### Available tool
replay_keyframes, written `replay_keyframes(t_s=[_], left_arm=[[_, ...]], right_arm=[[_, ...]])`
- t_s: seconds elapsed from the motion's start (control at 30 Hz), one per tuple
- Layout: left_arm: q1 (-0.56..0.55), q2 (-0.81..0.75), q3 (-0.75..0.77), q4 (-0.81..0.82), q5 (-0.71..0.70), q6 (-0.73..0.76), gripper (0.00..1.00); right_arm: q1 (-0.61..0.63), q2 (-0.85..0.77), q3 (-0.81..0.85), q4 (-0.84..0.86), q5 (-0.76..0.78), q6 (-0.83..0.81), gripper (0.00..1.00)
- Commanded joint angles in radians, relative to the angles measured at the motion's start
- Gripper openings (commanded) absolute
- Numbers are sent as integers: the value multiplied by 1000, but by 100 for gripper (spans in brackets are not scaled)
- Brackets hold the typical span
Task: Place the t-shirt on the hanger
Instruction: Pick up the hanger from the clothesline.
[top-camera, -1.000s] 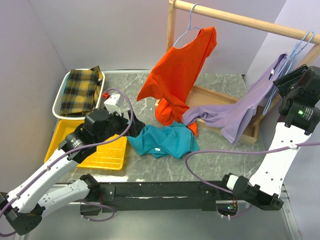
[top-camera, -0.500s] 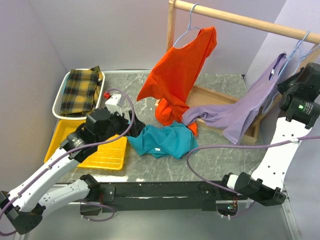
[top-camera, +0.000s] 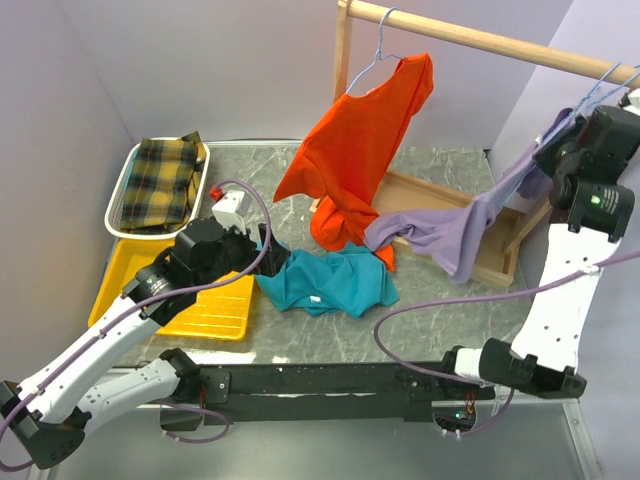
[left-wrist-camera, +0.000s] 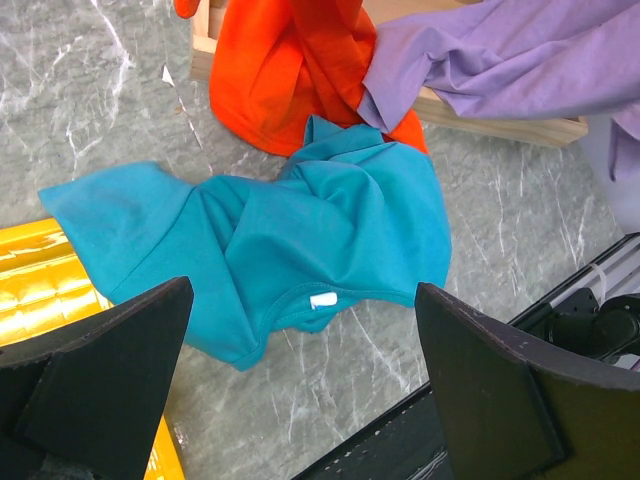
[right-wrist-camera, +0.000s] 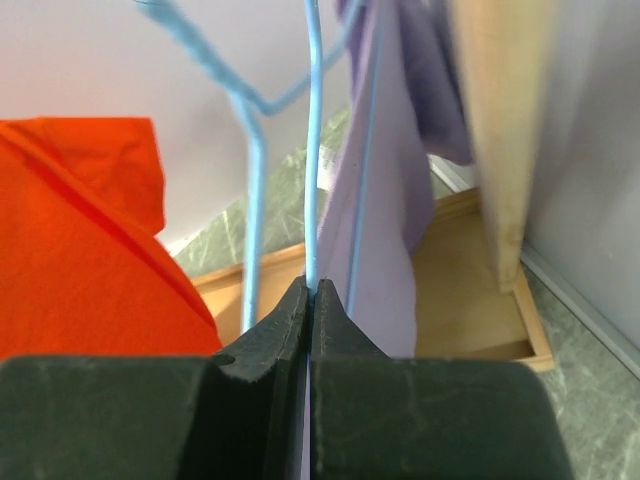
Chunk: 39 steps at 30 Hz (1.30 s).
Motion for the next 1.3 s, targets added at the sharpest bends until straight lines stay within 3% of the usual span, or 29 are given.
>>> replay_keyframes(t_s=[0.0,0.33,0.83,1.27], left_arm=[[4,-17,-6,24,-11,21,99],[4,-23,-14,22,-20,21,99],[10,-8,-12,24,-11,23,99],[15,0,-12,25,-1,23,99]], right_arm=[[81,74,119,-41,87,-42,0],[215,160,248,-87,147,-111,0],[223,85,307,-153,274,-108,0],[223,11,267,-177,188,-79,0]])
